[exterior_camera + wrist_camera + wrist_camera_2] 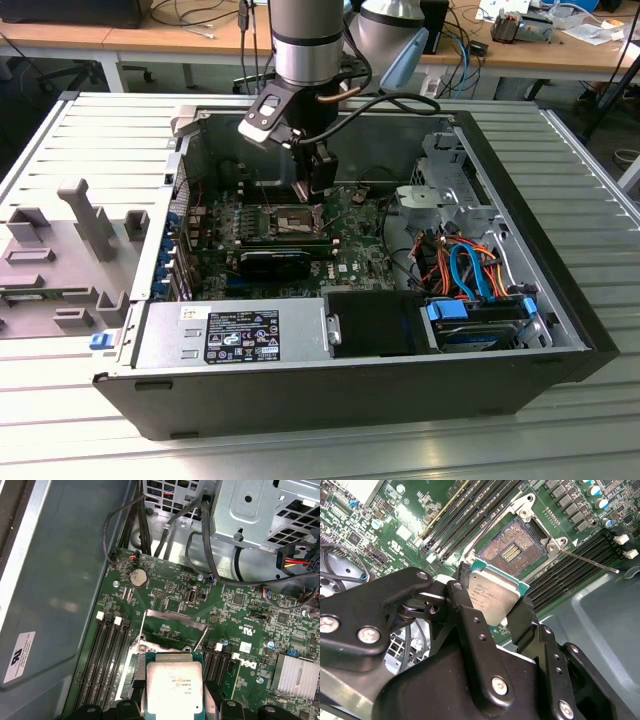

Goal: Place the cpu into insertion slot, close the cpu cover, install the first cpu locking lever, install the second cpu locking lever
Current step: 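Place the cpu into insertion slot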

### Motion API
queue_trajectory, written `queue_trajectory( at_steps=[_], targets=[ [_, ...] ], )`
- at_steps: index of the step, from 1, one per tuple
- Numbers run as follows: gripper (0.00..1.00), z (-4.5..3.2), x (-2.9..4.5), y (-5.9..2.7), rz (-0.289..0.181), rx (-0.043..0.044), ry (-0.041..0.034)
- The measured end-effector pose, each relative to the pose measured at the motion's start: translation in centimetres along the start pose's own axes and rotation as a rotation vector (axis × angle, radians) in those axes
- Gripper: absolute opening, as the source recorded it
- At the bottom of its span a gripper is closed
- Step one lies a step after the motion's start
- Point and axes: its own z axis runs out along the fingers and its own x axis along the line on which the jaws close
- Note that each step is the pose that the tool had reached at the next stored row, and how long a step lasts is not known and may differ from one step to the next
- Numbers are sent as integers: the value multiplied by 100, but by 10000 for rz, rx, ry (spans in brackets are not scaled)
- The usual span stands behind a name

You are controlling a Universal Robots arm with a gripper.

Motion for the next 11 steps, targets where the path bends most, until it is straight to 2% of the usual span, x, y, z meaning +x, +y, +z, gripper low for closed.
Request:
queue_trajectory(
  at_steps=[11],
  targets=[
    [54, 6, 0, 0, 275, 19, -29]
  ],
)
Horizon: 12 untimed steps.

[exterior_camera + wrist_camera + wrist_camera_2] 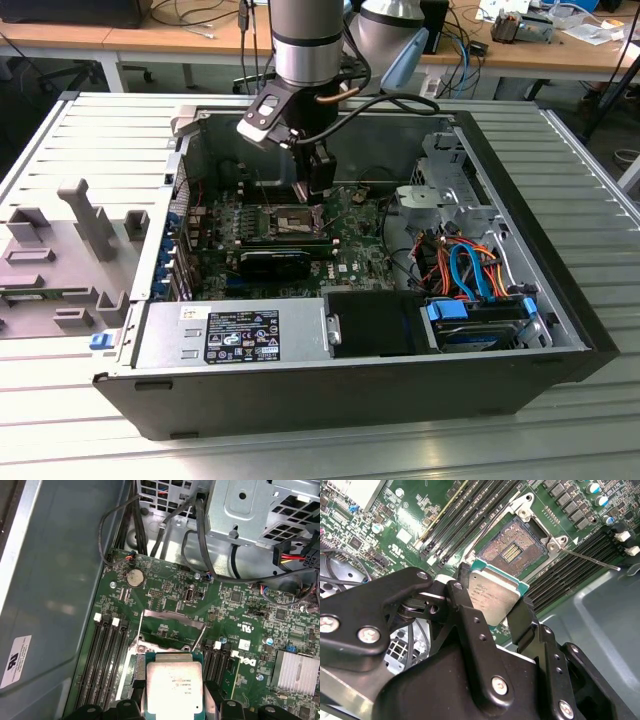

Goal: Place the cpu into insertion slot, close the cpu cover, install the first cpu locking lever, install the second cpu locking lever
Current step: 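Place the cpu into insertion slot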

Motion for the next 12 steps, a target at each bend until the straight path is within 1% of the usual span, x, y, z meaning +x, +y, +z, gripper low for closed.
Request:
queue_trajectory(
  at_steps=[12],
  targets=[
    [54, 7, 0, 0, 285, 21, -35]
  ],
)
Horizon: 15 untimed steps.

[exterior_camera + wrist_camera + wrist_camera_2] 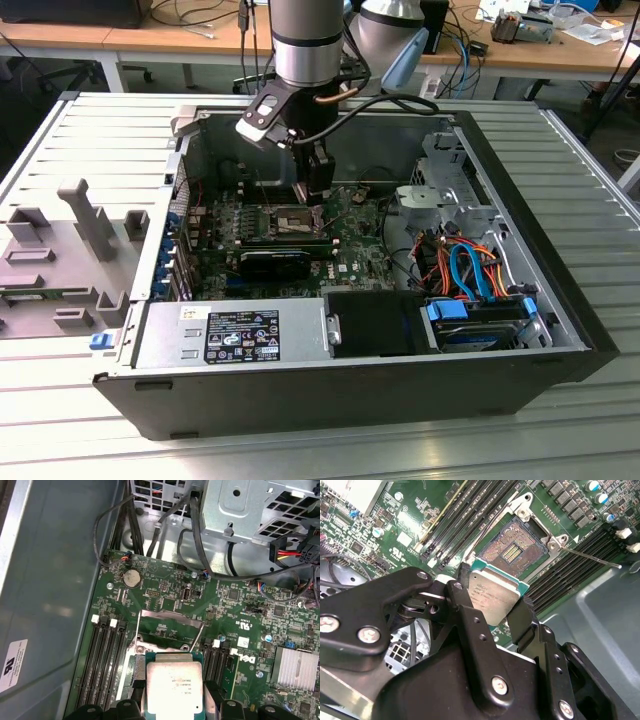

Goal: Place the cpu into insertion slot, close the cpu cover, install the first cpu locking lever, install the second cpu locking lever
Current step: 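Place the cpu into insertion slot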

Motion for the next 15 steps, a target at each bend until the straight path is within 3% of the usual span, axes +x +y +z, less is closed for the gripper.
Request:
queue_trajectory(
  at_steps=[15],
  targets=[
    [54, 8, 0, -1, 345, 24, -33]
  ],
)
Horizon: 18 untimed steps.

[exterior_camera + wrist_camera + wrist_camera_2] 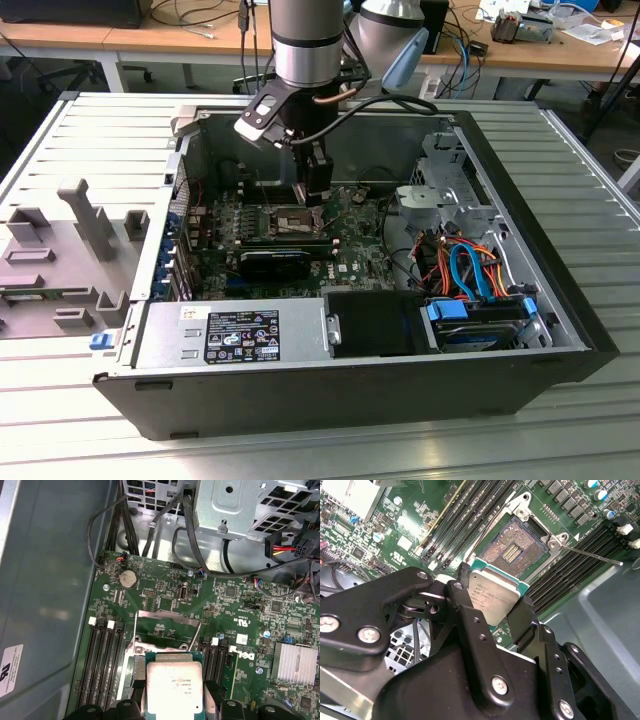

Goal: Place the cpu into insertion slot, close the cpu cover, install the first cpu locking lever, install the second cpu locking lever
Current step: 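Place the cpu into insertion slot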

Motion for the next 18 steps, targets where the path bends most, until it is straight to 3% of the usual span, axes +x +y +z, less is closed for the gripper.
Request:
queue_trajectory(
  at_steps=[18],
  targets=[
    [54, 10, 1, -1, 514, 31, -24]
  ],
)
